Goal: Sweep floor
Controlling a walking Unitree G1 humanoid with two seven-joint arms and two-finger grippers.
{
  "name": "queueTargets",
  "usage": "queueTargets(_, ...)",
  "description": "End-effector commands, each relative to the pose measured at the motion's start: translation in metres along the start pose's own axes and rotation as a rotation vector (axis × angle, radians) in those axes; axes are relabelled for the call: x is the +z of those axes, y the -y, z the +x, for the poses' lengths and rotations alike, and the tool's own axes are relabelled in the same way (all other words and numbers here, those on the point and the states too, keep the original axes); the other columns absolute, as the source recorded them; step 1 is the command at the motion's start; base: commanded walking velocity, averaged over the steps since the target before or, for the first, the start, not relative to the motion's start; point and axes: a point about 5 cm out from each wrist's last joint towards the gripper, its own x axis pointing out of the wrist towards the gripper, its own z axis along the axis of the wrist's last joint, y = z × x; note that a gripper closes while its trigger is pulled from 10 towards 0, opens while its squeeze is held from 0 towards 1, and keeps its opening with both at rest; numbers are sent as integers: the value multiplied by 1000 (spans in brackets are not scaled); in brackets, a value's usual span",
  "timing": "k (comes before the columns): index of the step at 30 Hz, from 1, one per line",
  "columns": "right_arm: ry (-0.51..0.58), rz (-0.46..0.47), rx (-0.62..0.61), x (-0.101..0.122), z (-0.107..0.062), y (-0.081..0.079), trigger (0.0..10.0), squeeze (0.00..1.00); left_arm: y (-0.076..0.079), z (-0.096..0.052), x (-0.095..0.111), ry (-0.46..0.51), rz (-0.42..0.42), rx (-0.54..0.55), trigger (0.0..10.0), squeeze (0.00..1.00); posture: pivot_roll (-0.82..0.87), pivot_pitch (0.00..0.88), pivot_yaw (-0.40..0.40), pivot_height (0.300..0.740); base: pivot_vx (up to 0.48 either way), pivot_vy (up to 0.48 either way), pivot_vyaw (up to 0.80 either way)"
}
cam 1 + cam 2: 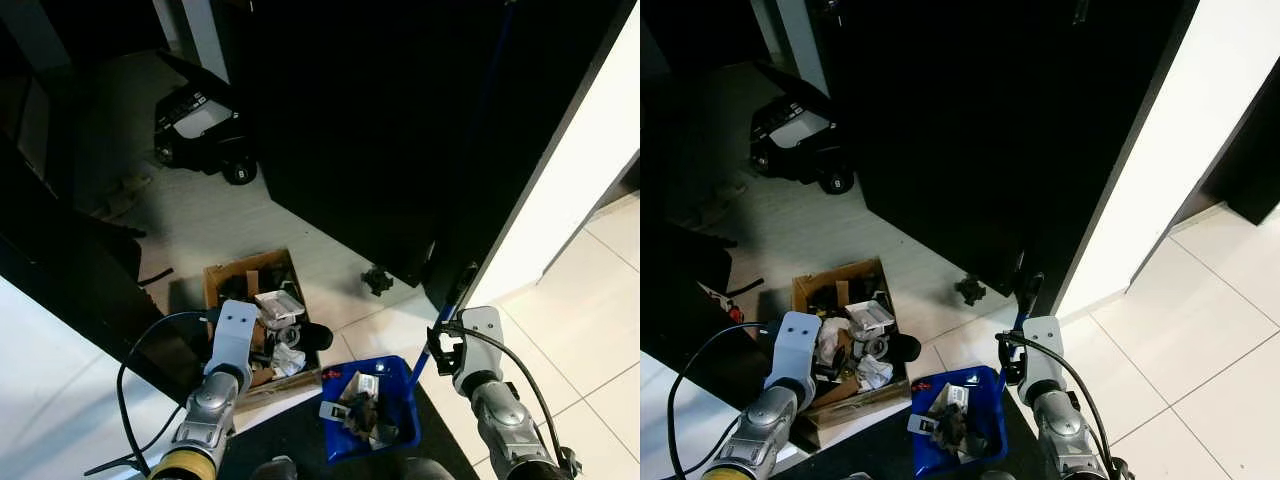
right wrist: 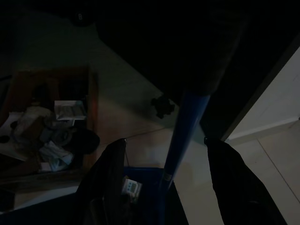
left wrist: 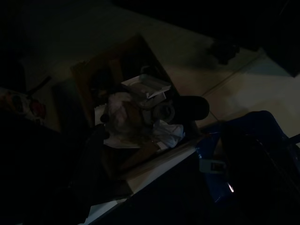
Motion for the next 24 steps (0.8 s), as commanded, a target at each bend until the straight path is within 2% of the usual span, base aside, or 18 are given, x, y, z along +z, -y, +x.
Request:
queueTargets(1, -5, 5, -10, -2, -1, 2, 10000, 0, -4, -2, -5, -13, 9, 9, 10000, 0, -83, 0, 53, 740, 0, -465, 0)
queueTargets(9, -3, 3, -5, -2, 0, 1, 10000, 0, -6, -2, -7, -26, 8, 32, 10000, 0, -80, 0, 53, 740, 0, -355, 0)
queueTargets(24, -5, 9, 2, -4, 0, -1, 10000, 0, -9, -2, -10, -38, 1, 47, 10000, 0, -76, 0, 57, 740, 0, 0, 0)
